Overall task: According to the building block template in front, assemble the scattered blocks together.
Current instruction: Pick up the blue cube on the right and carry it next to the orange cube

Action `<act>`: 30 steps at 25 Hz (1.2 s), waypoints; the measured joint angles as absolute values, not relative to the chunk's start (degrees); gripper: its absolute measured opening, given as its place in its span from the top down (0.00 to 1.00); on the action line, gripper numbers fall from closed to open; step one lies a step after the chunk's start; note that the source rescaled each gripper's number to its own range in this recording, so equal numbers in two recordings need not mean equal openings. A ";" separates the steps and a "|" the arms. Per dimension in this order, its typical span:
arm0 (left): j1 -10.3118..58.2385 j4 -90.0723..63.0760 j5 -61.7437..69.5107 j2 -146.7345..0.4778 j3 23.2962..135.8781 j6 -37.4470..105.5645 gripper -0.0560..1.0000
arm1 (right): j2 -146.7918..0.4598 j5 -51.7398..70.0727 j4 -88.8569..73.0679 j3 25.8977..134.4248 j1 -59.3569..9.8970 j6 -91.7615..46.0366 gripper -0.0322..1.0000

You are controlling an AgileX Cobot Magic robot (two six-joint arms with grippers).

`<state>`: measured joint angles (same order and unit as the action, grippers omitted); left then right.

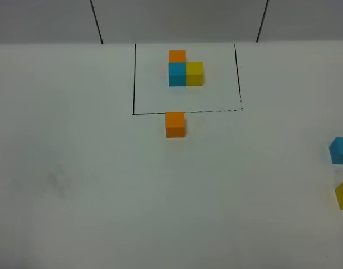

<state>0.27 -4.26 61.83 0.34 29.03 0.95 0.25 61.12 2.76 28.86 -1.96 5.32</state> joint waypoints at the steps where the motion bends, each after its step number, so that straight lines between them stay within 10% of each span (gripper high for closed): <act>1: 0.27 -4.26 61.83 0.34 29.03 0.95 0.50 | 0.25 61.12 2.76 28.86 -1.96 5.32 0.29; 30: 0.27 -4.26 61.83 0.34 29.03 2.23 0.51 | 0.25 61.12 2.76 28.86 -1.96 5.32 0.29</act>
<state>0.27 -4.26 61.83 0.34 29.03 2.23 0.25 61.12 2.76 28.86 -1.96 5.32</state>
